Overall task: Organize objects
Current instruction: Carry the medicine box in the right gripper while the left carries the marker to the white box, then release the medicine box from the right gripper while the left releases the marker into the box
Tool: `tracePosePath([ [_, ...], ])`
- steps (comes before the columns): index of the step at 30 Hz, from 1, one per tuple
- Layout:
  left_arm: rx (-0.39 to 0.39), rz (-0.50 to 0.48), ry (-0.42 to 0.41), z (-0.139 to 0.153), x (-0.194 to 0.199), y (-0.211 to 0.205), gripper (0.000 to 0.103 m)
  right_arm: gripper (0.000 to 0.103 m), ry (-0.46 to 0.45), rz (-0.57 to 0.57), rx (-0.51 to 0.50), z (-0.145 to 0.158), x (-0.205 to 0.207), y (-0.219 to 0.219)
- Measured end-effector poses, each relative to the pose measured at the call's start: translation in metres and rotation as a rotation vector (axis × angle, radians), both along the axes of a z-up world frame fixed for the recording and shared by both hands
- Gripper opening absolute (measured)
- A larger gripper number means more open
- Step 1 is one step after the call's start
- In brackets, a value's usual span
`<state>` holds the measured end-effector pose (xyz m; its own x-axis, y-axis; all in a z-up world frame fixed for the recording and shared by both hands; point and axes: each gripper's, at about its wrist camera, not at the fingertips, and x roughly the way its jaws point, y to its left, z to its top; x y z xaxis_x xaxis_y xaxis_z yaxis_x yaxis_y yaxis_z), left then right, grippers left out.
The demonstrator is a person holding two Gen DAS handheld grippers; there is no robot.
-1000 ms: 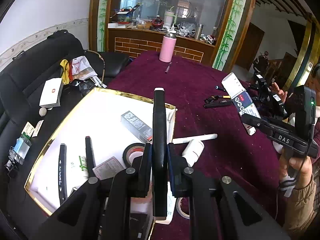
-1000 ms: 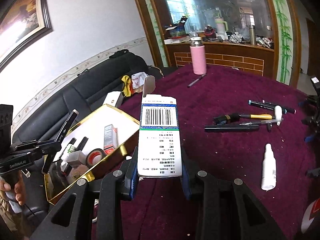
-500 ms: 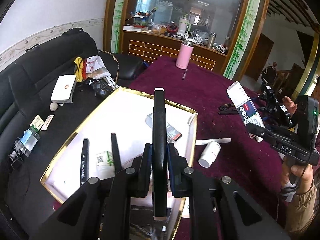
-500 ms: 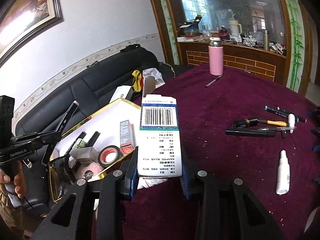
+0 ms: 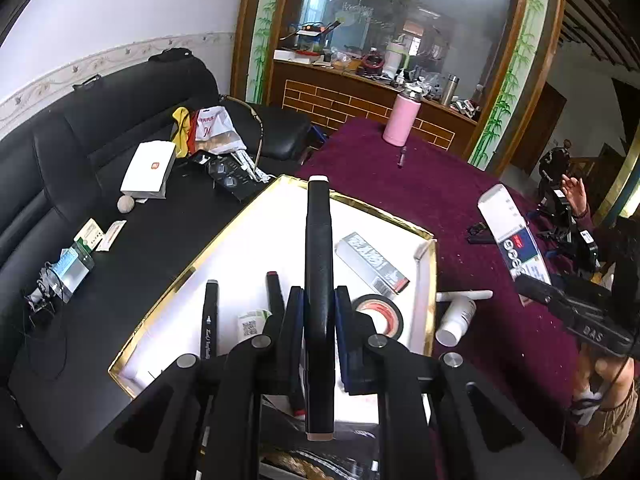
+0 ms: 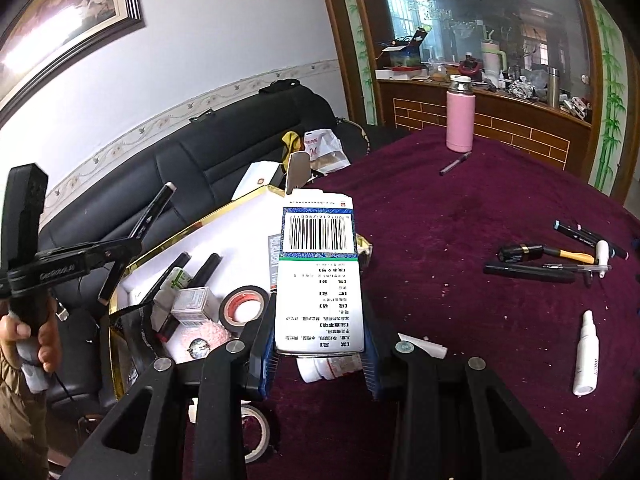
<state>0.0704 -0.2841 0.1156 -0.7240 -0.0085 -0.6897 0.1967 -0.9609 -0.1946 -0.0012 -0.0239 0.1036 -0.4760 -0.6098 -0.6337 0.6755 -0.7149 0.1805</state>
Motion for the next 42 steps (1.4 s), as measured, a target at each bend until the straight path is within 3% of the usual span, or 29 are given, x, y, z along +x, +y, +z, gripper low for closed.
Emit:
tracePosePath([
  [30, 0.030, -0.040, -0.109, -0.033, -0.077, -0.014, 0.014, 0.038, -0.022, 0.043, 0.079, -0.006, -0.025, -0.063],
  [42, 0.037, -0.018, -0.212, -0.052, -0.107, -0.022, 0.014, 0.038, 0.006, 0.099, 0.269, -0.031, -0.066, -0.106],
])
